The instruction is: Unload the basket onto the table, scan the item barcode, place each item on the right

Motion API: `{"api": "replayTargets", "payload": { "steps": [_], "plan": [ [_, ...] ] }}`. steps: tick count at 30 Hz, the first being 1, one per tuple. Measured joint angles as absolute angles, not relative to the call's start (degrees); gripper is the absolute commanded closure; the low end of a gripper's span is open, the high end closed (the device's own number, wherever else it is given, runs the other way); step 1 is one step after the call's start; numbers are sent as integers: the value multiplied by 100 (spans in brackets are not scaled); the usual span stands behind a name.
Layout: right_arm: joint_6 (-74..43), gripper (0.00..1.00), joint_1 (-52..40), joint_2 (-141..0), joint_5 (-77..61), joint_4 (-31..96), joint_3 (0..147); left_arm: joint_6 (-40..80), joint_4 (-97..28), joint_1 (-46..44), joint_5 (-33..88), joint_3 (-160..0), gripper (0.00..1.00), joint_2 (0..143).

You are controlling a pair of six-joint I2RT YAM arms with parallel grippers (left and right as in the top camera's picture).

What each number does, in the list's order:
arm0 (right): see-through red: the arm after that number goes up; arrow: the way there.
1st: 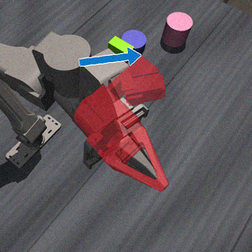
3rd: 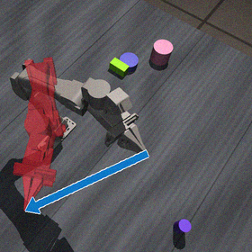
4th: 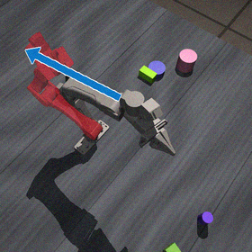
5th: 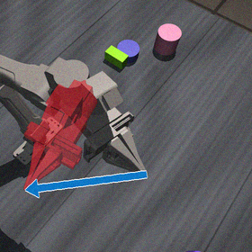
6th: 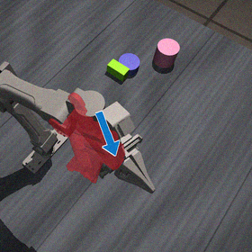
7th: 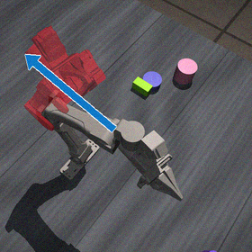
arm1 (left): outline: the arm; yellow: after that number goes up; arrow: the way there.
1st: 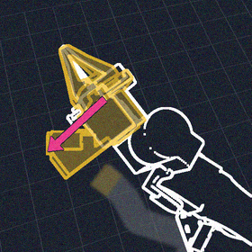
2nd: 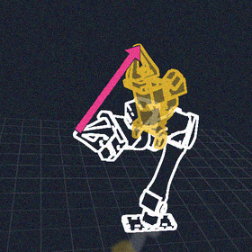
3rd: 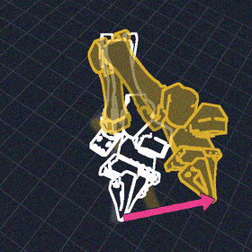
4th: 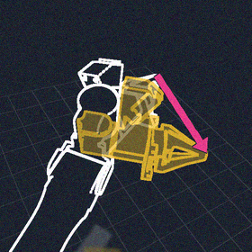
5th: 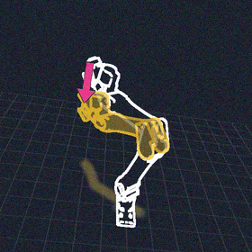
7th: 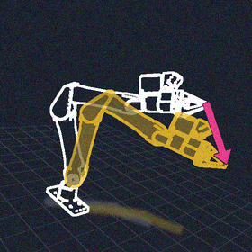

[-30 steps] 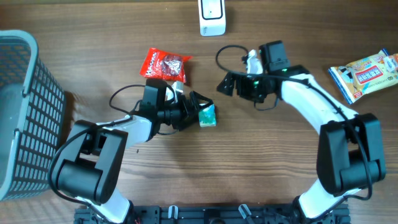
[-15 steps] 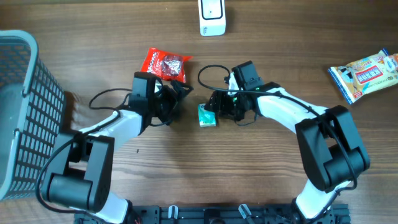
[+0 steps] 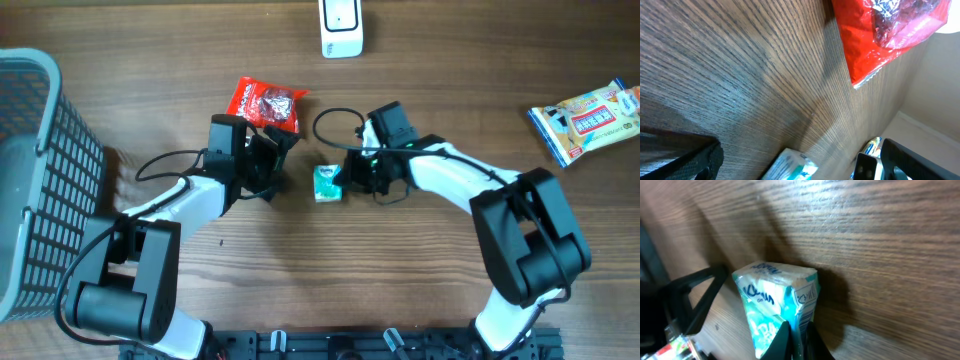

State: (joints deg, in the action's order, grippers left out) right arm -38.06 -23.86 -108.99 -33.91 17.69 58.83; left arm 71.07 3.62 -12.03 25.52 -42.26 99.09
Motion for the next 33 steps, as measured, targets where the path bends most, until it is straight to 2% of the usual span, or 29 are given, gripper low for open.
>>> {"api": "replayTargets", "payload": {
  "steps": [3, 9, 13, 16, 20, 23, 24, 25, 26, 27, 28, 30, 31, 33],
  "plan": [
    [-3406, 96, -1894, -10919, -4305, 1721, 5881, 7107, 360, -1203, 2550, -4228, 0, 9909],
    [-2519, 96, -991, -10940, -7846, 926, 5846, 7111, 357, -1203, 2532, -4230, 0, 9907],
    [-2554, 96, -961, -10945, -8770, 707, 5843, 7111, 355, -1203, 2532, -4230, 0, 9907],
    [-2705, 96, -958, -10945, -8632, 718, 5843, 7113, 355, -1203, 2532, -4230, 0, 9907],
    [-3138, 96, -961, -10956, -6066, 1927, 5852, 7113, 340, -1203, 2528, -4235, 0, 9907],
    [-2936, 95, -958, -10965, -4571, 2646, 5819, 7124, 338, -1203, 2521, -4237, 0, 9907],
    [-2823, 89, -961, -10965, -4342, 2790, 5822, 7126, 340, -1203, 2519, -4237, 0, 9907],
    [-2674, 67, -967, -10965, -4143, 2956, 5822, 7129, 342, -1203, 2517, -4237, 1, 9907],
    [-2508, 41, -1009, -10962, -3972, 3096, 5824, 7129, 344, -1203, 2519, -4235, 5, 9907],
    [-2338, 25, -1083, -10962, -3828, 3159, 5835, 7126, 344, -1203, 2523, -4235, 12, 9907],
    [-2268, 20, -1142, -10949, -3896, 3175, 5852, 7067, 338, -1203, 2539, -4233, 16, 9907],
    [-2145, 11, -1339, -10827, -3881, 3205, 5961, 6720, 493, -1153, 2687, -4156, 32, 9929],
    [-2106, 10, -1420, -10812, -3817, 3262, 6020, 6416, 624, -1107, 2873, -4099, 43, 9959],
    [-2049, 9, -1444, -10812, -3621, 3695, 6182, 5981, 744, -1039, 3256, -4056, 56, 10092]
  ]
}}
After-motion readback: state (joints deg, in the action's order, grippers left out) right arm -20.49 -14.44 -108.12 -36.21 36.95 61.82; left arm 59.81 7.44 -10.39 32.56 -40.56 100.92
